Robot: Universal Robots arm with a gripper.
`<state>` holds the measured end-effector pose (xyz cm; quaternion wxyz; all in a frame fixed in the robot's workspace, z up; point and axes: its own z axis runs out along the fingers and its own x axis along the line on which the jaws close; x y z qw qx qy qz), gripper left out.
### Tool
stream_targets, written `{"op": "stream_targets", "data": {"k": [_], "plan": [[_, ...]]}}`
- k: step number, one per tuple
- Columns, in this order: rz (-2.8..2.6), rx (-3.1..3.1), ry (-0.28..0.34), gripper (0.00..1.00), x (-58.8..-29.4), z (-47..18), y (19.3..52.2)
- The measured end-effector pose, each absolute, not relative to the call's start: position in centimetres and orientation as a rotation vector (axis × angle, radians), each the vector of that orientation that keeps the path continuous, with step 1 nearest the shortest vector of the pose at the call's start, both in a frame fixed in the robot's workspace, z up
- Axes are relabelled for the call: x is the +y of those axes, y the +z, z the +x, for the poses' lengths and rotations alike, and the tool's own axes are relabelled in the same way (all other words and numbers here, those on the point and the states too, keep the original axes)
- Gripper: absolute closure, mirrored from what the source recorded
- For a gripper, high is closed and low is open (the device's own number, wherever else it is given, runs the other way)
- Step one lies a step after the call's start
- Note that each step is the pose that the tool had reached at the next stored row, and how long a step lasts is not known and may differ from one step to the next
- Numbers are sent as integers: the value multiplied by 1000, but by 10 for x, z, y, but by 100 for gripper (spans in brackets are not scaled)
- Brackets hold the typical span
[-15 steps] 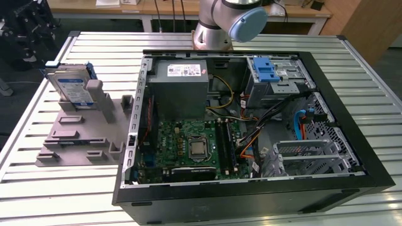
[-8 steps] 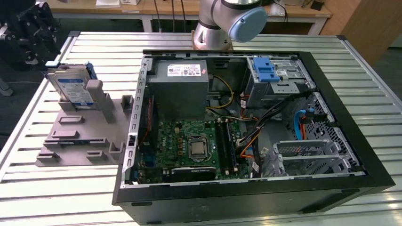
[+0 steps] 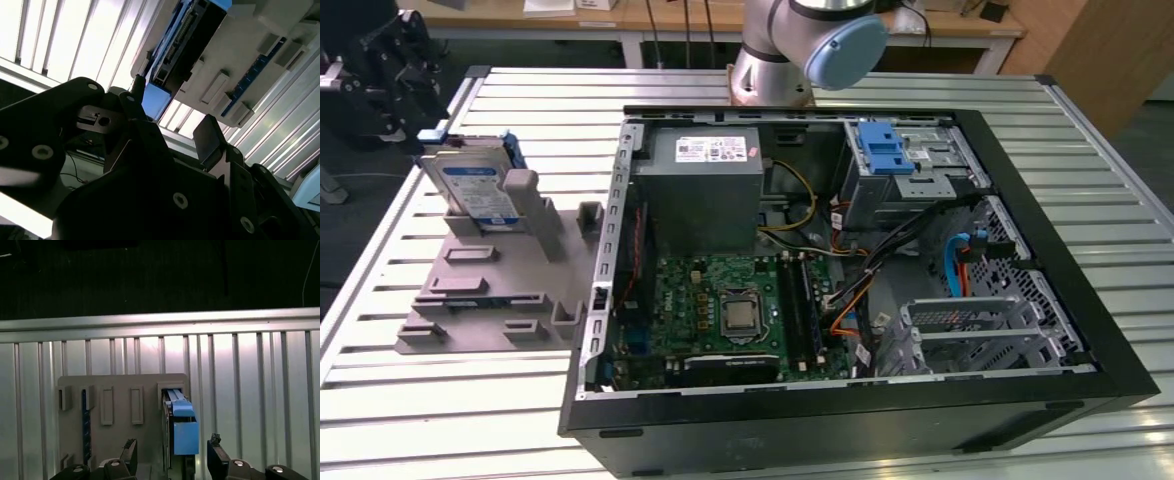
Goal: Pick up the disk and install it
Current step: 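Pick up the disk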
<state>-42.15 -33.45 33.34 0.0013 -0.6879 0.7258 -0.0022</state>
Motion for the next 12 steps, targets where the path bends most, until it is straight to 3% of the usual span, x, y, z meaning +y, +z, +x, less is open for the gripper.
{"op": "stream_targets", "data": {"k": [8, 12], "plan": [[-2158, 2274, -12, 34, -330, -424, 327], [-2159, 2275, -12, 42, -330, -424, 327]]}}
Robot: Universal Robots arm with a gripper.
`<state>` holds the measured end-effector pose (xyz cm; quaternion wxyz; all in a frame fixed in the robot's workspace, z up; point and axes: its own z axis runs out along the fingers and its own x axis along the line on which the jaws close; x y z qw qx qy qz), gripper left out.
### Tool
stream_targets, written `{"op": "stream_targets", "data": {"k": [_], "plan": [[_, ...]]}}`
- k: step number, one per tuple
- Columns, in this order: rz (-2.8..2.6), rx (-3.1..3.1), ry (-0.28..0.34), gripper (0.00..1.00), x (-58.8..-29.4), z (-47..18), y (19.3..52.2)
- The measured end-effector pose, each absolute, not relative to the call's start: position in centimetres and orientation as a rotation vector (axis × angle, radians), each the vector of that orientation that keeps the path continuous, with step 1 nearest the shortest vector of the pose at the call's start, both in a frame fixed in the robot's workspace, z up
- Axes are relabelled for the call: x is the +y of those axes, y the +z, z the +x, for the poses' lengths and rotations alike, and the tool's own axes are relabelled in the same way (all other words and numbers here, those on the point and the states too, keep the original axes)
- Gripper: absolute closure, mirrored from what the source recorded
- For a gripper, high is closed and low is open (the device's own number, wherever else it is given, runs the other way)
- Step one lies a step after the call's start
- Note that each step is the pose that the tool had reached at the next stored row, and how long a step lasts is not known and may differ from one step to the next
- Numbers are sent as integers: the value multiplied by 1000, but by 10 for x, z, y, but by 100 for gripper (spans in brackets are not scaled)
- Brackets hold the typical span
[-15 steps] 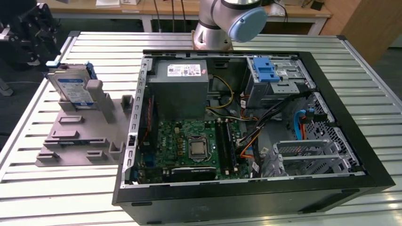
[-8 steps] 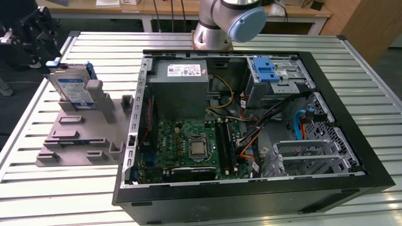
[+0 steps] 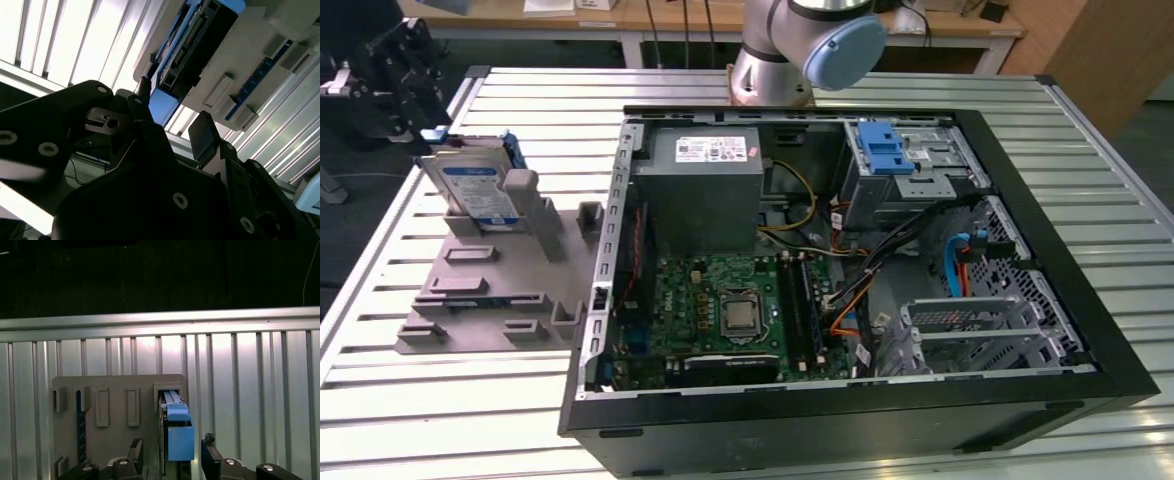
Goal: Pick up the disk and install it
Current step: 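Pick up the disk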
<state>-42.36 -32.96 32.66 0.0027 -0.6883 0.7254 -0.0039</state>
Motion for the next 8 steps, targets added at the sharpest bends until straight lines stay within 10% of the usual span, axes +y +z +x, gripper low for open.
{"op": "stream_targets", "data": {"k": [8], "plan": [[-2160, 2277, -9, 42, -329, -427, 317]]}}
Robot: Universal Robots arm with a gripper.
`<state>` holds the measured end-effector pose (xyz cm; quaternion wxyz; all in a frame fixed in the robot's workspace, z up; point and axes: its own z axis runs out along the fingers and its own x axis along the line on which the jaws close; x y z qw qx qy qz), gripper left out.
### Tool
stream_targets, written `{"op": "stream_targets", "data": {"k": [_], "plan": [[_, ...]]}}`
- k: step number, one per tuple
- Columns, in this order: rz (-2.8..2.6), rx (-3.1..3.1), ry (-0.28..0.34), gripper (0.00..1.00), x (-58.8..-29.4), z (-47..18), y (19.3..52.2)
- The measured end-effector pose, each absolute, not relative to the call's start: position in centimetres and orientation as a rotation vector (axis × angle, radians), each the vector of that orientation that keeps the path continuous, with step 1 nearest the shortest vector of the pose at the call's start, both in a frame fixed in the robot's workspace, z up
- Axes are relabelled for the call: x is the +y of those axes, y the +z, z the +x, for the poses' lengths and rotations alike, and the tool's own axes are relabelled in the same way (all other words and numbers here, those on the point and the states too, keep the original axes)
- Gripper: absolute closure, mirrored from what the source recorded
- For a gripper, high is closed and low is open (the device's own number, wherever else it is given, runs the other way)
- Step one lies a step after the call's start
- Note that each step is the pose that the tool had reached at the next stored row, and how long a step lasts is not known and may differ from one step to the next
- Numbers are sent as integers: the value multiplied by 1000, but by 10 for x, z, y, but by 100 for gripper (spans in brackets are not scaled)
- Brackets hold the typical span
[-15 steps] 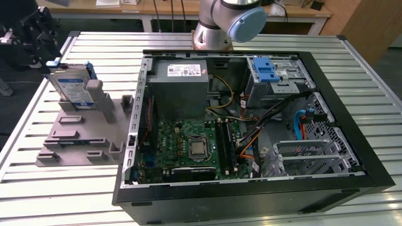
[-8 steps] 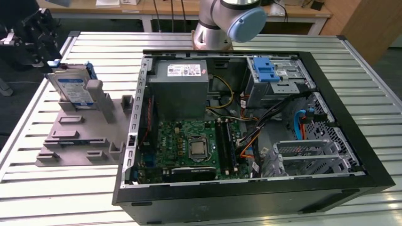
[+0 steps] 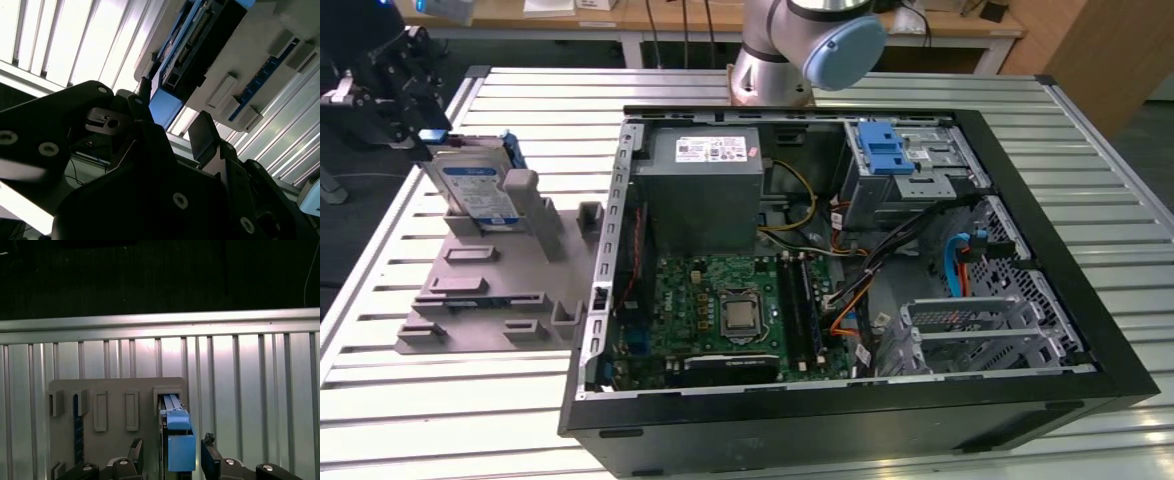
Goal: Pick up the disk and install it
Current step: 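Pick up the disk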
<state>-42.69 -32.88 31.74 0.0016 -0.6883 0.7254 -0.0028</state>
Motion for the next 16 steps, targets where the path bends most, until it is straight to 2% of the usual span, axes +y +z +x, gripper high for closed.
{"op": "stream_targets", "data": {"k": [12, 15, 16], "plan": [[-2163, 2280, -2, 42, -327, -427, 305], [-2163, 2280, -2, 44, -327, -427, 305], [-2163, 2280, -2, 51, -327, -427, 305]]}}
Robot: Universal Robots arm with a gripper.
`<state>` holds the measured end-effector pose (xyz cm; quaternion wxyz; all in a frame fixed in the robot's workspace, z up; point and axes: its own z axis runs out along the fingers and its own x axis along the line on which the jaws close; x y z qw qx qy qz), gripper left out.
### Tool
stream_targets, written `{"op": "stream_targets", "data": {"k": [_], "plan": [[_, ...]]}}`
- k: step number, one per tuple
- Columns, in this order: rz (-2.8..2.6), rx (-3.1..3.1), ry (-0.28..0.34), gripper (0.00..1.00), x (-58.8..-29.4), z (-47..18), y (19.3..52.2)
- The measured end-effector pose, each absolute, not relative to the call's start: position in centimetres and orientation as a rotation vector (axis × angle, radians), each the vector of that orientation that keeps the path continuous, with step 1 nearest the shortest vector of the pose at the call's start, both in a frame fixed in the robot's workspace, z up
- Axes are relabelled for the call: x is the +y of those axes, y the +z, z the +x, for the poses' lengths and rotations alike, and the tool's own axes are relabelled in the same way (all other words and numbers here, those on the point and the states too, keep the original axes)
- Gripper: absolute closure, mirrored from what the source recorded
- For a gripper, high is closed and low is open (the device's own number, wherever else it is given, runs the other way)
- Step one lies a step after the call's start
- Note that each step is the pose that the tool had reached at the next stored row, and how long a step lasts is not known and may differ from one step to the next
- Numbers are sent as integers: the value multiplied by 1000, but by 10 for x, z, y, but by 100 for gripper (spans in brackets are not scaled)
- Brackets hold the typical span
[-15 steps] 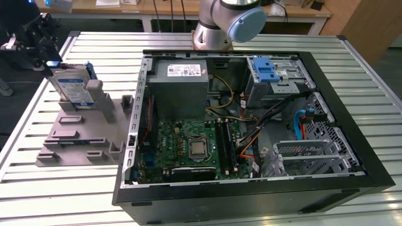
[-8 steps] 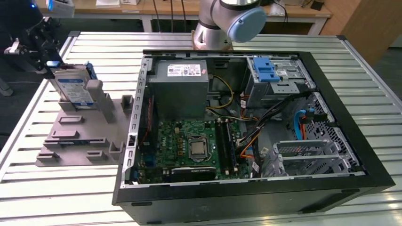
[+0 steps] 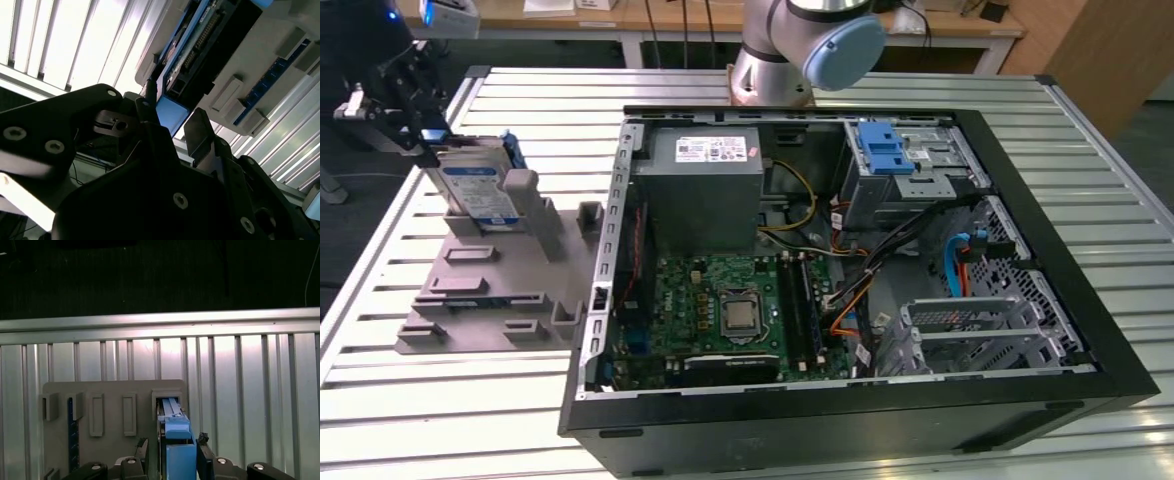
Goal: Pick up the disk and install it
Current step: 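Pick up the disk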
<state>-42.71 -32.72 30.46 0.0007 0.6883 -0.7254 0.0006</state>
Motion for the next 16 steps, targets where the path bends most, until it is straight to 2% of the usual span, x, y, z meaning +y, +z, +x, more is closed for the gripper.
{"op": "stream_targets", "data": {"k": [16], "plan": [[2158, -2275, -5, 51, -325, -430, 294]]}}
